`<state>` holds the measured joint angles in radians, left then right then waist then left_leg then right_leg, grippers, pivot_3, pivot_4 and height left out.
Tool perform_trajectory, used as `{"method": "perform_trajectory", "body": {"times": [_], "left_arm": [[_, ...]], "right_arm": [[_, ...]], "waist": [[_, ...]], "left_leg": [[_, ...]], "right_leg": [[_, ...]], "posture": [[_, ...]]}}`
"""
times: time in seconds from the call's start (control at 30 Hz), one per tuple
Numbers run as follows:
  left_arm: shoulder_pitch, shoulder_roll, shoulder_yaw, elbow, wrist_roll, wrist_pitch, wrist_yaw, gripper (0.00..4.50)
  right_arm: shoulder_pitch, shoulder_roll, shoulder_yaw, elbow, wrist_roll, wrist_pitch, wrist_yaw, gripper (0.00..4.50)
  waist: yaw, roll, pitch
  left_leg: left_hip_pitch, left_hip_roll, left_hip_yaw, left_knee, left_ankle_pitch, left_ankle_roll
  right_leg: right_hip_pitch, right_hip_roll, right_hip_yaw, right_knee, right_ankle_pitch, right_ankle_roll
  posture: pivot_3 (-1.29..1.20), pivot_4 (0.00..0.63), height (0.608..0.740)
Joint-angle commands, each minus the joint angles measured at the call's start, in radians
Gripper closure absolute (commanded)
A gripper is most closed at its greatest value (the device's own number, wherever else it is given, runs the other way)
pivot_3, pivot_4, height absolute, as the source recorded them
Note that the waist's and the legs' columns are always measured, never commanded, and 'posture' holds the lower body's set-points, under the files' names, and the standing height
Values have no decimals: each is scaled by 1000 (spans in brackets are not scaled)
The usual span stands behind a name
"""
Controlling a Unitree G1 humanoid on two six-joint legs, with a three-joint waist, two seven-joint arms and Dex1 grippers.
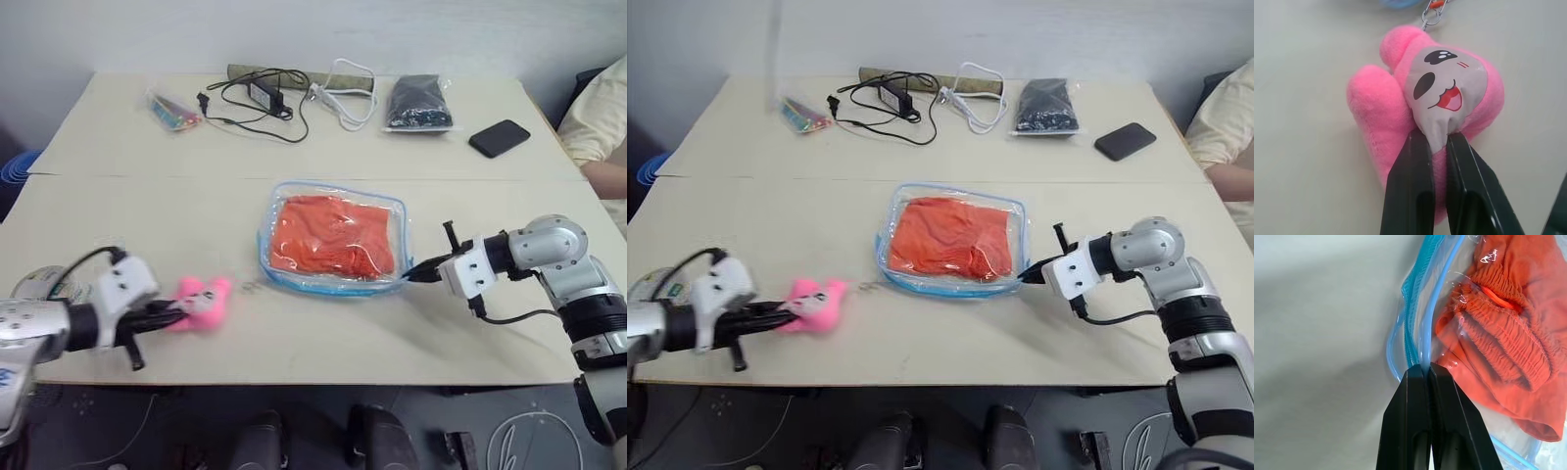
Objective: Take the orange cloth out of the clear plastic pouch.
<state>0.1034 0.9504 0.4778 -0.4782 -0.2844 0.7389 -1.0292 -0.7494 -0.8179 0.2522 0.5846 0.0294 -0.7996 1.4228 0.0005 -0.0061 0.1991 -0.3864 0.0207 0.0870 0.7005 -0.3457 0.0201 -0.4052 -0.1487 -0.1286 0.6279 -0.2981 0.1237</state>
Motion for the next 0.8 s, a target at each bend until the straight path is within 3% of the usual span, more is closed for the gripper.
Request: {"method": "perform_trajectory", "body": {"times": [0.03,0.27,0.33,0.37,0.6,0.73,0.8], "left_arm": [[7,23,73,38,-1,-28,15,4500],[-24,-12,11,4,-66,-10,48,4500],[-43,-32,-29,-12,-82,9,77,4500],[-49,-36,-40,-14,-86,15,88,3787],[-60,-17,-2,20,-140,49,91,1691],[-54,102,125,77,-188,52,-29,490],[-110,191,157,119,-228,71,-89,21]], "right_arm": [[-23,-8,-7,32,12,-31,11,4464],[-20,13,3,8,52,21,22,4464],[-14,16,-2,-15,65,74,21,4039],[-11,15,-5,-23,69,93,22,3772],[99,-57,-75,-211,169,321,16,1422],[238,-170,-159,-419,296,617,26,55],[293,-212,-208,-499,352,749,4,0]], "waist": [[-2,0,0],[-8,0,0],[-6,0,0],[-5,0,0],[-3,0,0],[-1,0,0],[-1,0,0]], "left_leg": [[0,0,0,0,0,0],[0,1,1,-1,0,0],[0,1,1,-1,0,0],[0,1,1,-1,0,0],[0,1,1,-1,0,0],[-1,1,0,-1,0,-1],[0,1,1,-1,0,-1]], "right_leg": [[0,0,0,0,0,0],[-1,1,1,0,0,0],[-1,1,1,0,0,0],[-1,1,1,0,0,0],[-1,1,1,0,0,-1],[-1,1,0,0,0,-1],[-1,1,0,0,0,-1]], "posture": [[0,150,740],[0,150,740],[0,150,740],[0,150,740],[0,150,740],[0,150,740],[0,150,740]]}}
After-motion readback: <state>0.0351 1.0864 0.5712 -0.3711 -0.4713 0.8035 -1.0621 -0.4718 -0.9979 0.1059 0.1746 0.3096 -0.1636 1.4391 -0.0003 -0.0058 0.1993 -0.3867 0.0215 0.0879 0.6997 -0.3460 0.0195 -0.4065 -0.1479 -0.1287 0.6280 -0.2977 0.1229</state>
